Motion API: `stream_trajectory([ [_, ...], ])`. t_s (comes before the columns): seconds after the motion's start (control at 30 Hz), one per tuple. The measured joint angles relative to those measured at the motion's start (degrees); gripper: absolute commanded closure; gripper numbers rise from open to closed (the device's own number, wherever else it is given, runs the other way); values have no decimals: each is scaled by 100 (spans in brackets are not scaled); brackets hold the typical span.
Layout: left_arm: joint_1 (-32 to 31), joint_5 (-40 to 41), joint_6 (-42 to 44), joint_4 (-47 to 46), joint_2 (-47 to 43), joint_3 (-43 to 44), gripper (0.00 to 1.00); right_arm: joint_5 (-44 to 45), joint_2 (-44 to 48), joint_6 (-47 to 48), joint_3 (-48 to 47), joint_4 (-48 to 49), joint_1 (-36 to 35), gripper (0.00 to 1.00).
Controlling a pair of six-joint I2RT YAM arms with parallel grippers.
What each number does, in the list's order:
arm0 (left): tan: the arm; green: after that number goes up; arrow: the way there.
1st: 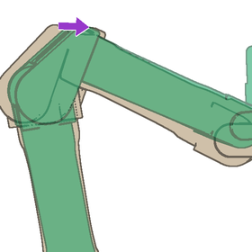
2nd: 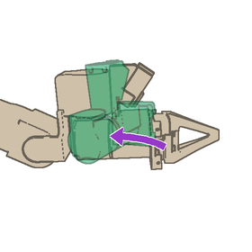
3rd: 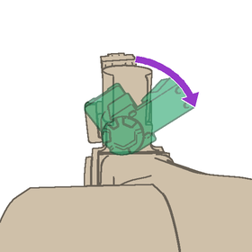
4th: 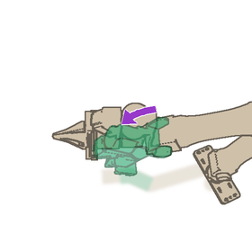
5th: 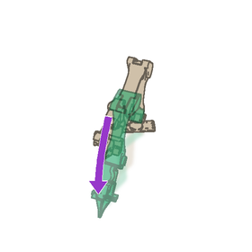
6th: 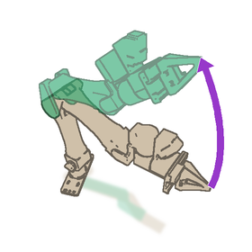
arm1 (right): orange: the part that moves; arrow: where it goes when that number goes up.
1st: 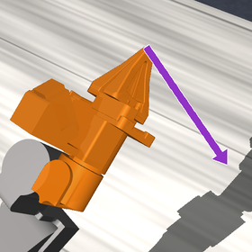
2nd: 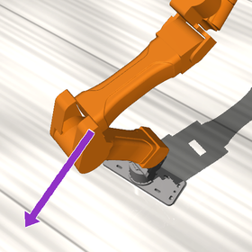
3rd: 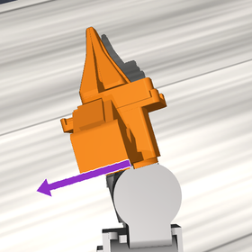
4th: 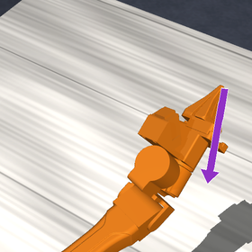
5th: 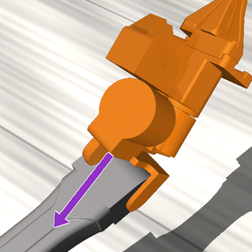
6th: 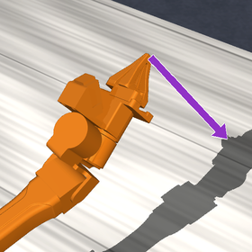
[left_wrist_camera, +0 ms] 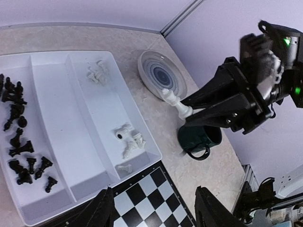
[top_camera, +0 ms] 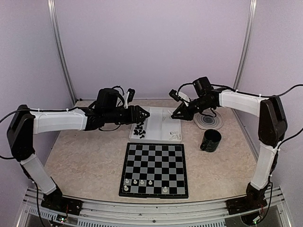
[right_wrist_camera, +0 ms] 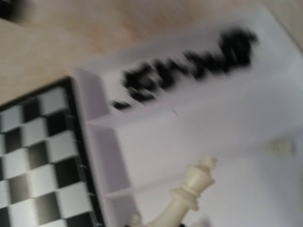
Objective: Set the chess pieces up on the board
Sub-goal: Pass from the right arm to the left
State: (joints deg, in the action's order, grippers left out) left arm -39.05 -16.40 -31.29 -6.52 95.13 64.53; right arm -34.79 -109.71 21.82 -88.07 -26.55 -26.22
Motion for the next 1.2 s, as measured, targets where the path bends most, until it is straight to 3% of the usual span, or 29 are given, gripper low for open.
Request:
stream_trajectory([
  [0.17,-33,-699,-789,-931,518,-57,42,-466,619,529,459,142,-4,90],
  [0.5,-155,-1414,-2039,-2398,1174,-127,43,-686,645,925,588,98,-264,90],
  [0.8,-203,-1591,-2457,-2791,1578,59,48,-750,645,1058,588,-11,-533,89],
  [1.03,-214,-1650,-2568,-2970,1650,109,61,-752,643,1161,586,-116,-632,89],
  [1.2,-214,-1733,-2632,-3132,1716,120,77,-761,608,1185,557,-205,-719,87],
])
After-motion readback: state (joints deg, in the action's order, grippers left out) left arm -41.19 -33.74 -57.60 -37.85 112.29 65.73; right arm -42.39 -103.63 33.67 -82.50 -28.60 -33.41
